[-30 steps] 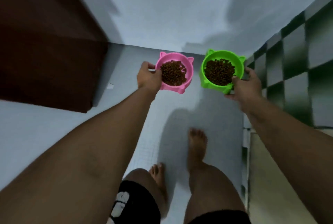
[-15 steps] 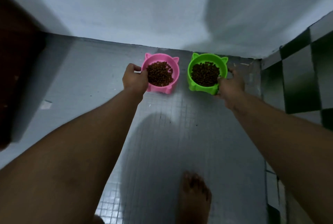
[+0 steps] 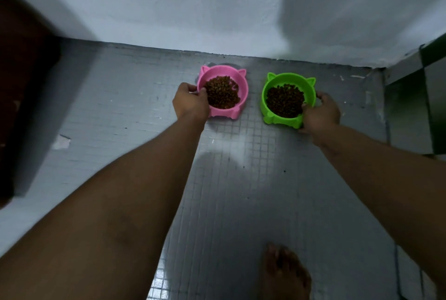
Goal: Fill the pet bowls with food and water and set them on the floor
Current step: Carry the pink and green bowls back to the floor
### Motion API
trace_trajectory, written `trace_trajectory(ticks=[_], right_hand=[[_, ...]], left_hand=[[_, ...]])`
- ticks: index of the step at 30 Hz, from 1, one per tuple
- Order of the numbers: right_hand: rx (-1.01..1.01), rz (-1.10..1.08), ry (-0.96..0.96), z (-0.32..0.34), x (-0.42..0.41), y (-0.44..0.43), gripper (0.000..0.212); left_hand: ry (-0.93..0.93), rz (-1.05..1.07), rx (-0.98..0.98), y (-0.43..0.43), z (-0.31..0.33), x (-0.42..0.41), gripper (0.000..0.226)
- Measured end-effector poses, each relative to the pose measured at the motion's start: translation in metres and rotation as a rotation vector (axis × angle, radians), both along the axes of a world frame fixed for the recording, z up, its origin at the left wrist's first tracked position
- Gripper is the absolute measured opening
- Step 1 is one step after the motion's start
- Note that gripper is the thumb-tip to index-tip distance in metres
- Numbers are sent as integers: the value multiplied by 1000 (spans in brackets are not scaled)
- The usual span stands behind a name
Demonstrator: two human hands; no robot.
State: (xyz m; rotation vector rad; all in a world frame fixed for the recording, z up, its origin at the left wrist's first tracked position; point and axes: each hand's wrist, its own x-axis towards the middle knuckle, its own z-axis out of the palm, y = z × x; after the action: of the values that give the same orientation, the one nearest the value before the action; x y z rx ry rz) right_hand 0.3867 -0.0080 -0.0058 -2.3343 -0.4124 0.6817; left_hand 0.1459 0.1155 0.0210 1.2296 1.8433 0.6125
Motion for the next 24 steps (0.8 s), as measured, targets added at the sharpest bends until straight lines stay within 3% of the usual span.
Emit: trace_trajectory(ticks=[2, 10, 17, 20, 24], right_hand=[[-35, 34, -108, 0, 2, 0, 42], [-76, 7, -114, -5, -1, 3, 28], [-91, -25, -99, 5, 3, 1, 42], [-109, 51, -108, 41, -4, -2, 47], [-169, 249, -144, 142, -25, -19, 58]], left_hand=[[33, -7, -7, 3, -2, 1, 8], [129, -32, -42, 12, -2, 7, 11], [60, -69, -47, 14, 11, 6, 27], [103, -204, -2, -2, 49, -4, 39], [179, -482, -7, -37, 145, -17, 46]])
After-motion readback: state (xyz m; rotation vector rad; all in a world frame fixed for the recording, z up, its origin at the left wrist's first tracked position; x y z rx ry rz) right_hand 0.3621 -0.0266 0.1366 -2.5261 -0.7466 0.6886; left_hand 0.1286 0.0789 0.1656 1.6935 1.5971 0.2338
